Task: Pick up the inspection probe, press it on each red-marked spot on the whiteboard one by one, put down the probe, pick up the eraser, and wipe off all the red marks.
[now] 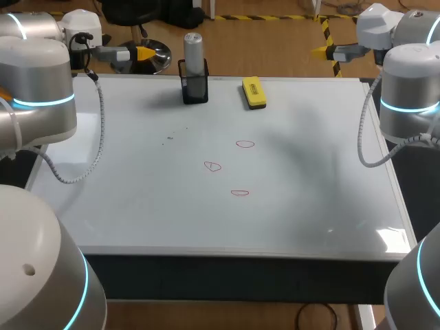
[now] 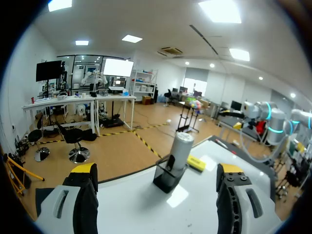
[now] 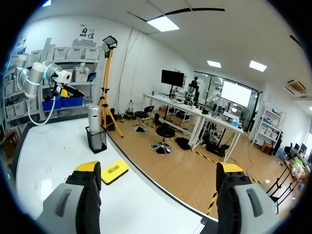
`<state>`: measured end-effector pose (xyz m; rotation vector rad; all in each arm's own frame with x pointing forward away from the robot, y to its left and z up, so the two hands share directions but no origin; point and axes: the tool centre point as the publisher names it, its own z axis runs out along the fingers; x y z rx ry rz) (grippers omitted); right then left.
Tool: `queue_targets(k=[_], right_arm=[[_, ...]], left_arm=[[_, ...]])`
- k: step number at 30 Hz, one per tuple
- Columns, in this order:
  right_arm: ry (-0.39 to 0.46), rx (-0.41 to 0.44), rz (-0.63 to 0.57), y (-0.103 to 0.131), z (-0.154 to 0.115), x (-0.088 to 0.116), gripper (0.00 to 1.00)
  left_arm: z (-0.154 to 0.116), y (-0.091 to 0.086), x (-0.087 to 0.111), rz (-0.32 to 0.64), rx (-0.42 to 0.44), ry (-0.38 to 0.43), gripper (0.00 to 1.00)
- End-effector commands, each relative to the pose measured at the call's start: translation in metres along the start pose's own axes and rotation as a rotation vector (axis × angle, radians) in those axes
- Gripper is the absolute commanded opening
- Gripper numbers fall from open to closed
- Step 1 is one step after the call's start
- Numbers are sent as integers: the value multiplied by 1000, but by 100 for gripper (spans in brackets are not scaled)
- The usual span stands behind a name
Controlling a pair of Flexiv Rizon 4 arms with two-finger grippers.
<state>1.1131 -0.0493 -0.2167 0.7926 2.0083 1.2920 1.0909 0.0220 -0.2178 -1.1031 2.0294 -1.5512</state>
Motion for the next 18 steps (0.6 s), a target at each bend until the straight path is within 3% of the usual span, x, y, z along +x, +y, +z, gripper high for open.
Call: queue_targets(k=[1,12,18], right_arm=[[1,1,0,0,0,0,100],[1,1,0,0,0,0,100],[1,1,0,0,0,0,100]], left_arm=[[0,0,0,-1,0,1,100],[0,0,0,-1,0,1,100],[16,-18,-11,57,57,125,100]])
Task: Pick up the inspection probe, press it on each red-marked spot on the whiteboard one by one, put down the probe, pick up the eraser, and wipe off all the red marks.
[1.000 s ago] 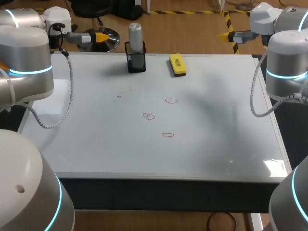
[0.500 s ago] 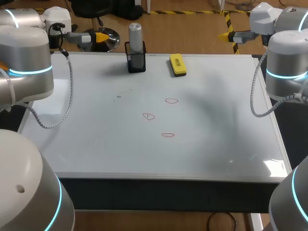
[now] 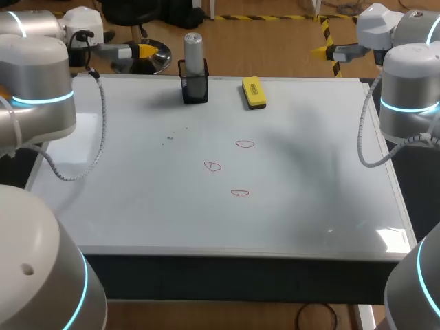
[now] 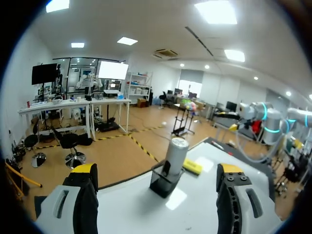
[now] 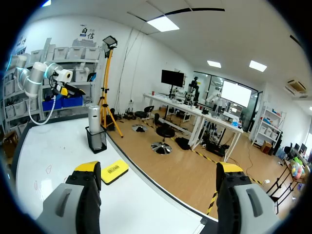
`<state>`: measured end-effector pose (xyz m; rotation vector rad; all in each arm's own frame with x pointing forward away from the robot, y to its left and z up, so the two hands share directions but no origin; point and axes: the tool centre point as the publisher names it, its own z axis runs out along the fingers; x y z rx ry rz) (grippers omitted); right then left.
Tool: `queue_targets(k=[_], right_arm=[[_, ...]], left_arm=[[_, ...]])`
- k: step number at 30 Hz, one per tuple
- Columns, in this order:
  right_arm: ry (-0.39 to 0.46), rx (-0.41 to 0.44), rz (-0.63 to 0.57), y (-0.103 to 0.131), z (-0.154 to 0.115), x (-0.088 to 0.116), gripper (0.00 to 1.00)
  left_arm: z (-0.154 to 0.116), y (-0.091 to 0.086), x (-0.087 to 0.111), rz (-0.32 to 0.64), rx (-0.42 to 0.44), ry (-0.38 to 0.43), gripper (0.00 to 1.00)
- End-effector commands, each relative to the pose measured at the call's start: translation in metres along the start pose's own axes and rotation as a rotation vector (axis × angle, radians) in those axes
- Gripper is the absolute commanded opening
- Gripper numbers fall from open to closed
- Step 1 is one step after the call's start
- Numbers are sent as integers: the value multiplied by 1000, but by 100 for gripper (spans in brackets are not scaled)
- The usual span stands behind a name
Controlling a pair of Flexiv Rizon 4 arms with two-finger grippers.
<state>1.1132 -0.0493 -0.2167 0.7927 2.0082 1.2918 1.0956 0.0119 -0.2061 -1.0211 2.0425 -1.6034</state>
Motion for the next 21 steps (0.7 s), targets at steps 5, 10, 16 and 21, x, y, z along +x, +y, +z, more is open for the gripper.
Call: queue_targets(k=[5,10,16,21], right_arm=[[1,1,0,0,0,0,100],[1,1,0,0,0,0,100],[1,1,0,0,0,0,100],[1,1,0,0,0,0,100]], left_arm=[[23,-19,-21,67,52,165,100],[36,-25,-21,96,65,278,100],[52,-30,-12,128,130,425,100],[64,-28,0,146,176,500,100]])
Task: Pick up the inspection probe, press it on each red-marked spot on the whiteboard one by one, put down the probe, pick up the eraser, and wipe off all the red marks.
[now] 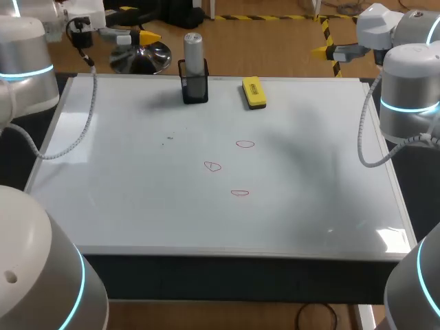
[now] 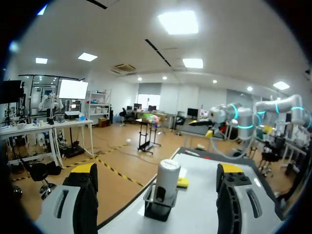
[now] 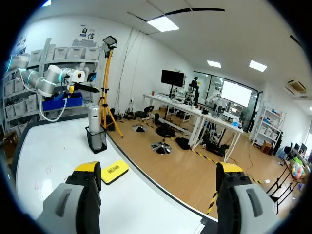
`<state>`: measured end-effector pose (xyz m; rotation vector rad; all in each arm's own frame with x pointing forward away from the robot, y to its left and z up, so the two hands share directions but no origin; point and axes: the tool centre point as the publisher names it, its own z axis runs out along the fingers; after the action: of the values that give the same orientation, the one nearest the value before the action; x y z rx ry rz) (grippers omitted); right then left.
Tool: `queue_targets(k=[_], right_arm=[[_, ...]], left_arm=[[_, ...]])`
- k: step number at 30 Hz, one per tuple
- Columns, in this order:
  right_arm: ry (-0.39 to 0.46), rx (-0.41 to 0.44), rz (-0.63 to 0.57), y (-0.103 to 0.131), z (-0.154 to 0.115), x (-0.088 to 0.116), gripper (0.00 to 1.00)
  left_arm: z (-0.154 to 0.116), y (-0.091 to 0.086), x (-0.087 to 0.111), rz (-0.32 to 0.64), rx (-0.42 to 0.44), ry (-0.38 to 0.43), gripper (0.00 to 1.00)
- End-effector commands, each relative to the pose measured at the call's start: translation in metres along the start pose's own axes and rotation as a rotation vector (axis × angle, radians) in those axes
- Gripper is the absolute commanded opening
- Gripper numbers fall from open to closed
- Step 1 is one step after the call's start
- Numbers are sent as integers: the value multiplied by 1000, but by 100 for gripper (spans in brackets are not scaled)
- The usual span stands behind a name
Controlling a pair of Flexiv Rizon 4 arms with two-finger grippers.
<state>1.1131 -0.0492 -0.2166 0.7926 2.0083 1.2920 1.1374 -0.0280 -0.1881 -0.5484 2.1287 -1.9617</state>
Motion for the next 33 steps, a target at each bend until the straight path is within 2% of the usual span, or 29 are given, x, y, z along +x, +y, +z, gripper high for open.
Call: queue_targets(k=[1,8,19,33], right_arm=[[1,1,0,0,0,-1,100],[1,1,0,0,0,-1,100],[1,1,0,0,0,-1,100],[1,1,0,0,0,-1,100]], left_arm=[[14,10,-6,16,35,125,100],[37,17,8,37,64,162,100],[58,31,25,34,72,170,100],[84,54,25,40,64,211,100]])
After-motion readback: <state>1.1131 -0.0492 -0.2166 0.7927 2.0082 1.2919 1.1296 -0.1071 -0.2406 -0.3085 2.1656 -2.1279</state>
